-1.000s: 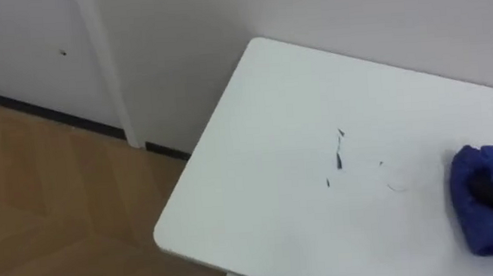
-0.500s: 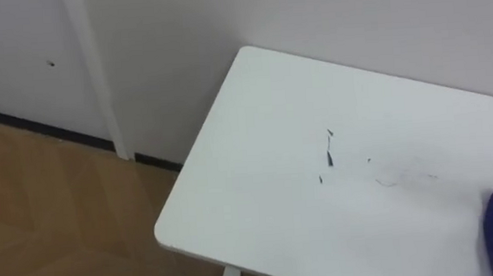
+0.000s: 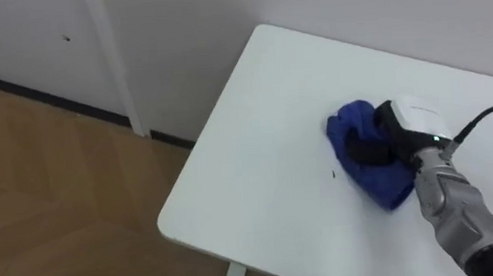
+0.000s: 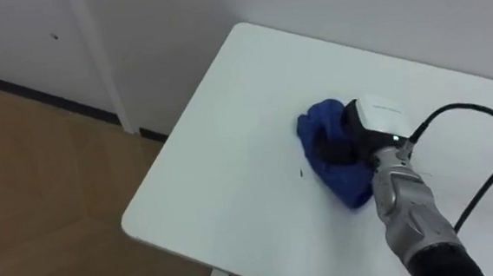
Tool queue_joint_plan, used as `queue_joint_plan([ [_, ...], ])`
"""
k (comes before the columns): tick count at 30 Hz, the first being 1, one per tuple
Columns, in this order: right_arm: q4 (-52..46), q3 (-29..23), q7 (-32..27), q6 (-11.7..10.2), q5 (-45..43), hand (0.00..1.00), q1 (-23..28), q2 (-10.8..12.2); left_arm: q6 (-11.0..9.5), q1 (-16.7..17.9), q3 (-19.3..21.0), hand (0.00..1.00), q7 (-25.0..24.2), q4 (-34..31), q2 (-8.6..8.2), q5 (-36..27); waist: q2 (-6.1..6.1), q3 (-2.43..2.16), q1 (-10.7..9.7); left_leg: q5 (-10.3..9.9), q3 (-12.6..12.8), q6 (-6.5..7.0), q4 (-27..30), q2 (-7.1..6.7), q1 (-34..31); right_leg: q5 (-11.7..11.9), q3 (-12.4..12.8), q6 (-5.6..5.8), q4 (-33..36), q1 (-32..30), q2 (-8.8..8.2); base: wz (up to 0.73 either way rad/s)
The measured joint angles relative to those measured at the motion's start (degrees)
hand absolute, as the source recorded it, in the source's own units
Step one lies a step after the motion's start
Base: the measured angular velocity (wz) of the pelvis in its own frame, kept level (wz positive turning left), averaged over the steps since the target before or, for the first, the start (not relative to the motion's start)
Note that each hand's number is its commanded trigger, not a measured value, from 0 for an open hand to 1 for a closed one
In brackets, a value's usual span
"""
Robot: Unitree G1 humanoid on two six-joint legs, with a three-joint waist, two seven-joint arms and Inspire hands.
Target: Wipe table
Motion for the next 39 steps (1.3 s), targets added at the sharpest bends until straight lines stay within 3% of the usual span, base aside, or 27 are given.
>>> queue_joint_plan([
  [2, 2.2, -1.8, -1.4, -1.9, 1.9, 1.0, 0.9, 0.0, -0.2, -0.5, 0.0, 0.0, 0.1, 0.4, -0.03, 0.0, 0.06, 0.01, -1.1, 0.0, -0.5, 0.01, -0.1, -0.14, 0.3, -0.4, -1.0, 0.63, 0.0, 0.8, -0.23, 0.44],
  [5, 6.7, -6.0, -4.3, -4.9, 5.4, 1.0, 2.9, 0.2, -0.4, -0.8, 0.5, 0.0, 0.4, 0.7, 0.0, 0.2, 0.6, -0.33, -2.0, -0.4, -0.6, 0.62, -0.2, -0.21, 1.0, -0.8, -1.4, 1.3, 0.2, 1.9, -1.0, 0.33],
  [8, 9.7, -12.0, -6.7, -7.5, 10.6, 1.0, 6.7, 0.2, -0.4, -0.7, 3.3, 0.0, 0.6, 0.6, -0.11, 2.7, 0.49, -0.43, -3.1, -0.6, -0.7, 0.94, -0.2, -0.45, 1.0, -1.0, -2.1, 1.65, 0.2, 2.9, -1.21, 0.29],
  [9, 11.6, -14.5, -7.3, -8.2, 12.7, 1.0, 7.6, 0.2, 0.0, -0.3, 4.8, 0.0, 0.7, -0.3, -0.29, 3.3, 0.34, -0.69, -3.9, -0.7, -0.7, 1.06, 0.1, -0.53, 1.1, -1.1, -2.1, 1.84, 0.2, 3.3, -1.32, 0.16],
  [11, 14.6, -18.2, -7.6, -8.3, 15.5, 1.0, 8.4, 0.1, 0.2, 0.6, 6.4, 0.0, 0.7, -0.9, -0.39, 3.8, 0.27, -0.93, -5.1, -0.7, -0.7, 1.12, 0.5, -0.66, 1.6, -1.2, -2.2, 2.01, 0.2, 4.0, -1.49, 0.11],
  [12, 16.3, -20.7, -7.8, -8.3, 16.7, 1.0, 9.1, 0.1, 0.4, 0.8, 7.4, 0.0, 0.7, -0.9, -0.51, 3.9, 0.29, -1.17, -6.3, -0.8, -1.0, 1.28, 0.6, -0.73, 2.0, -1.3, -2.7, 2.2, 0.2, 4.6, -1.62, 0.15],
  [14, 16.8, -23.9, -8.3, -8.3, 16.8, 1.0, 11.2, -0.4, 0.4, 0.9, 9.3, 0.0, 0.9, -1.1, -1.45, 4.3, 0.46, -1.71, -6.7, -0.9, -1.1, 1.46, 0.5, -0.86, 2.0, -1.3, -2.6, 2.28, 0.2, 4.8, -1.72, 0.06],
  [17, 17.0, -24.2, -9.4, -8.3, 16.8, 1.0, 13.1, -0.7, 0.4, 0.8, 9.0, 0.0, 2.0, -1.2, -1.95, 4.6, 0.73, -1.82, -7.5, -1.0, -1.0, 1.51, 0.5, -0.9, 3.3, -1.3, -2.3, 2.36, 0.2, 5.9, -1.7, -0.05],
  [19, 16.9, -23.5, -10.1, -7.4, 16.8, 1.0, 12.7, -0.2, 0.4, 0.6, 7.6, 0.0, 3.2, -1.0, -2.19, 4.5, 1.07, -1.79, -7.2, -1.0, -0.6, 1.56, 0.3, -0.87, 4.3, -1.3, -2.2, 2.37, 0.3, 6.6, -1.58, -0.14],
  [22, 16.5, -20.9, -10.6, -3.2, 17.0, 1.0, 8.5, 1.2, 0.1, -0.9, 4.2, 0.0, 3.4, 0.7, -2.7, 3.8, 1.89, -1.67, -5.4, -1.2, 1.3, 1.35, 0.2, -0.42, 5.0, -1.1, 0.5, 2.11, 1.2, 5.8, -0.95, -0.47],
  [23, 16.3, -18.8, -10.4, -1.2, 16.9, 1.0, 6.4, 1.8, 0.1, -1.6, 3.7, 0.0, 3.6, 1.4, -3.2, 3.3, 1.94, -1.55, -4.0, -1.2, 3.0, 1.1, 0.2, 0.01, 5.0, -0.7, 1.2, 1.54, 1.5, 4.9, -0.65, -0.8],
  [24, 14.8, -15.8, -9.4, 1.5, 15.6, 1.0, 4.0, 2.5, 0.1, -2.7, 2.6, 0.0, 3.8, 2.9, -3.33, 3.3, 1.94, -1.28, -2.4, -1.2, 4.8, 0.72, 0.2, 0.22, 4.8, -0.4, 2.8, 1.04, 2.1, 3.7, -0.14, -0.86],
  [25, 13.1, -13.8, -8.4, 2.7, 14.5, 1.0, 3.0, 2.9, 0.2, -3.1, 2.1, 0.0, 3.8, 3.3, -3.39, 3.3, 1.91, -1.2, -1.5, -1.2, 5.7, 0.57, 0.1, 0.21, 4.6, -0.2, 3.8, 0.8, 2.5, 2.8, 0.19, -0.87],
  [26, 10.0, -9.6, -6.0, 3.6, 12.4, 1.0, 0.7, 3.4, 0.5, -3.6, 2.0, 0.0, 3.8, 3.7, -3.79, 3.2, 1.96, -0.98, -0.4, -1.1, 5.9, 0.39, 0.1, 0.32, 4.2, 0.1, 4.3, 0.18, 2.8, 1.5, 0.58, -0.71],
  [27, 8.4, -5.7, -3.8, 3.4, 10.7, 1.0, -2.4, 5.1, 0.9, -4.1, 1.4, 0.0, 3.8, 3.6, -3.82, 2.3, 1.85, -0.4, 0.1, -0.9, 6.1, 0.09, 0.1, 0.43, 3.7, 0.4, 5.2, -0.2, 3.0, 0.6, 0.96, -0.49],
  [29, 7.9, -3.1, -1.4, 1.5, 9.1, 1.0, -5.5, 7.1, 1.0, -5.2, 0.9, 0.0, 3.5, 3.6, -3.96, 1.9, 1.75, 0.73, 0.8, -0.6, 5.7, -0.33, 0.2, 0.48, 3.0, 0.2, 5.4, -0.52, 3.0, -0.4, 0.94, 0.06],
  [31, 7.8, -1.7, -0.4, 0.1, 8.9, 1.0, -6.7, 7.6, 0.9, -5.2, 0.2, 0.0, 3.0, 2.5, -3.87, 1.1, 1.62, 0.59, 1.8, -0.4, 4.7, -0.45, 0.4, 0.37, 1.7, 0.1, 5.0, -0.53, 2.8, -1.4, 0.95, 0.34],
  [34, 7.8, -2.3, -1.9, -3.1, 7.7, 1.0, -3.8, 6.9, 0.8, -1.5, 0.5, 0.0, 2.8, 1.1, -3.41, 1.1, 1.57, 0.29, 0.8, 0.0, 3.3, -0.36, 0.3, 0.39, 1.8, 0.0, 2.9, -0.38, 2.0, -0.3, 0.62, 0.34],
  [36, 8.2, -7.1, -4.8, -7.4, 7.7, 1.0, 1.1, 6.8, 0.9, 1.0, 2.7, 0.0, 2.6, 1.1, -3.61, 1.3, 1.26, 0.06, -1.7, 0.0, 2.8, -0.36, 0.5, 0.12, 1.9, -0.5, 1.7, 0.28, 1.0, 1.0, -0.07, 0.44],
  [39, 8.8, -15.0, -9.1, -10.4, 9.6, 1.0, 8.3, 6.7, 0.7, 2.4, 6.9, 0.0, 2.5, 0.2, -3.6, 3.1, 0.58, -0.33, -4.1, 0.0, 3.0, -0.36, 0.6, -0.41, 2.7, -1.1, 1.3, 1.12, 0.5, 2.8, -0.9, 0.32],
])
